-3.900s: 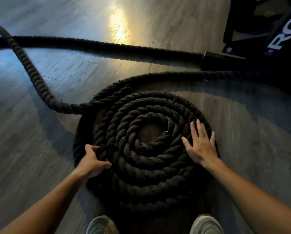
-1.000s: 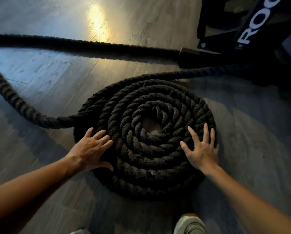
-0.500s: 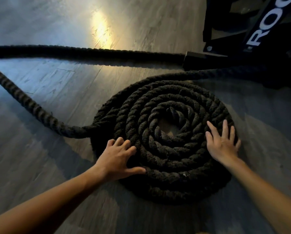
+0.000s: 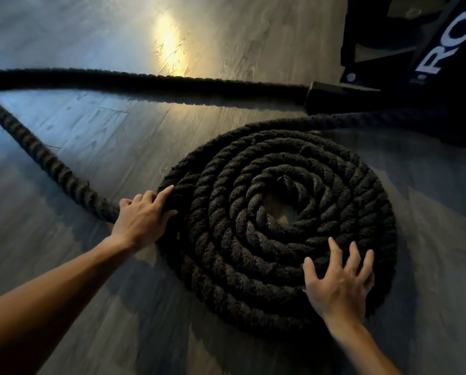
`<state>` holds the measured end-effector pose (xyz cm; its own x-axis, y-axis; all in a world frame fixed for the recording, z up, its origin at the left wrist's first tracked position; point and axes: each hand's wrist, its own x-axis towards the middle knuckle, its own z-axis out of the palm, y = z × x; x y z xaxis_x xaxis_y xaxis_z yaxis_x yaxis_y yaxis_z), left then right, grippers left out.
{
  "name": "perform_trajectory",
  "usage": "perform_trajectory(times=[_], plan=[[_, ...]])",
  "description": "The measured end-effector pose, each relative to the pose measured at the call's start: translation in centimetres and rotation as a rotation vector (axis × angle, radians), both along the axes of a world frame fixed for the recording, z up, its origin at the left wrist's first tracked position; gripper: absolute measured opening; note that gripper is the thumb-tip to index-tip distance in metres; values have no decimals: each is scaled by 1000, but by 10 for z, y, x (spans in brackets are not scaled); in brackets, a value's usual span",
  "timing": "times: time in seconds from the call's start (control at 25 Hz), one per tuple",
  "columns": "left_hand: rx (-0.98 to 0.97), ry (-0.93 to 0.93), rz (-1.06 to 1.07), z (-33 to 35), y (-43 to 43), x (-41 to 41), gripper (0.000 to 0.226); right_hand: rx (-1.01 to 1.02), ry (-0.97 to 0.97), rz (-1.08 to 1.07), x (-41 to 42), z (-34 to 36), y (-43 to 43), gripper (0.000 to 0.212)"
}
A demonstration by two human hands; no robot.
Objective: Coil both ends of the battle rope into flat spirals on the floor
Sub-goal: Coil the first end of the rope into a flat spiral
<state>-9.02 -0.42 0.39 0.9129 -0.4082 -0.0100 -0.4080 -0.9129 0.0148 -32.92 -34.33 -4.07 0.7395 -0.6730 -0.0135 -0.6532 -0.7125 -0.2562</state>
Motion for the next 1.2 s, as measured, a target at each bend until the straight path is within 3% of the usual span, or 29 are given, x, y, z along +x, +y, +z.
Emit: perform_trajectory(times=[0.2,0.32,0.4,0.44,0.52,0.6,0.64,0.76,0.96,1.08,1.2], plan=[[-266,-65,371,5,31,-12,60,3,-29,-7,3,-1,-2,80],[-29,269,570,2,51,-18,66,13,-13,-10,3,1,0,78],[-33,438,618,2,52,-24,76,14,-20,-14,4,4,-1,76],[-120,403,538,3,49,-25,82,16,-21,-16,3,4,0,77],[-206,243,153,5,35,-27,95,16,-9,-15,3,4,0,80],[-55,197,-261,7,22,-22,99,26,8,-3,2,4,-1,84],[29,223,-371,9,16,-18,95,36,11,6,2,4,-3,85],[107,310,-437,14,5,-12,93,79,-13,40,2,5,-13,83],[105,293,-468,15,-21,-27,111,92,-34,124,11,7,-48,79],[200,330,-571,22,-38,-28,104,97,-40,154,20,8,-70,79],[396,204,-710,33,-60,-19,109,104,-25,194,30,10,-93,80]])
